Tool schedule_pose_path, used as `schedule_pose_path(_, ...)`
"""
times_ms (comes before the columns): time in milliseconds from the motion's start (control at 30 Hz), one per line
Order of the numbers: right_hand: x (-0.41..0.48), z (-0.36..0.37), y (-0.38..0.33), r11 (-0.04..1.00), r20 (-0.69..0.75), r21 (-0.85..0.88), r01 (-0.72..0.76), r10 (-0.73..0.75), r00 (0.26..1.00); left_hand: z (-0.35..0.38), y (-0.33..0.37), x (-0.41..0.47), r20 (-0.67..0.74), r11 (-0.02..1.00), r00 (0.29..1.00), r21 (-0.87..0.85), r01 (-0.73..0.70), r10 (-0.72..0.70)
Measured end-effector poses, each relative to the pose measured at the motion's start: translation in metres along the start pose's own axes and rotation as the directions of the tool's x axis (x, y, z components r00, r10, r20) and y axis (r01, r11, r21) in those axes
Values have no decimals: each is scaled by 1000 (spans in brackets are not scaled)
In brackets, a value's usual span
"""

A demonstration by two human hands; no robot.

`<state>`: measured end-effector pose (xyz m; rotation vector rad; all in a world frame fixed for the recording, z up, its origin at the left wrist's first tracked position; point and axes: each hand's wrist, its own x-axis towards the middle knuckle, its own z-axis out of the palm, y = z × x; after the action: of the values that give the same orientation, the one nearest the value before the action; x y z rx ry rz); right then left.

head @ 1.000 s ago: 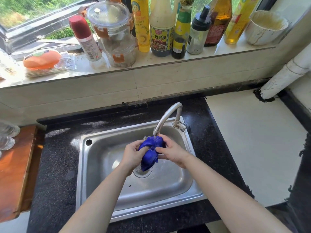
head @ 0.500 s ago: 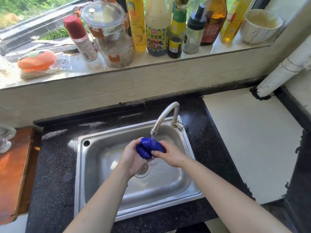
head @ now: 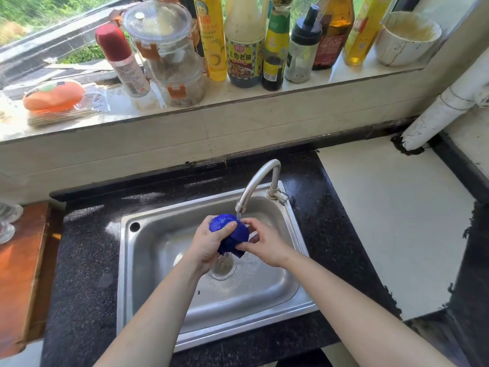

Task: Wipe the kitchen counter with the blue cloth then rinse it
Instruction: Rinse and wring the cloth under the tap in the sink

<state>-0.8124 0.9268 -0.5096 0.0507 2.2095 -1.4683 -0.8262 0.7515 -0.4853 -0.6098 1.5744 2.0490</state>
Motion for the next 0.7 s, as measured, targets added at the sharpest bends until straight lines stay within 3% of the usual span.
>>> schedule_pose_path(133, -4, 4, -5, 995, 52, -95, 35, -30, 998, -2, 3, 0, 16, 999, 1000, 45, -24, 23)
schedule_pose_path(300, -1, -2, -5, 995, 45, -86, 45, -41, 998, 1, 2, -1, -109, 966, 994, 259, 4, 25)
schedule_pose_path(400, -1, -6, -6, 990, 89, -121, 74, -64, 994, -5, -4, 2, -168, 960, 986, 275, 60, -13)
schedule_pose_path(500, 2, -8, -8, 981, -4, -175, 90, -92, 996, -5, -4, 1, -215, 952, 977, 299, 70, -4)
schedule_pose_path(700, 11, -7, -15, 999, -111, 23, -35, 37, 993, -11, -5, -3, 1, 985, 1000, 172, 23, -23)
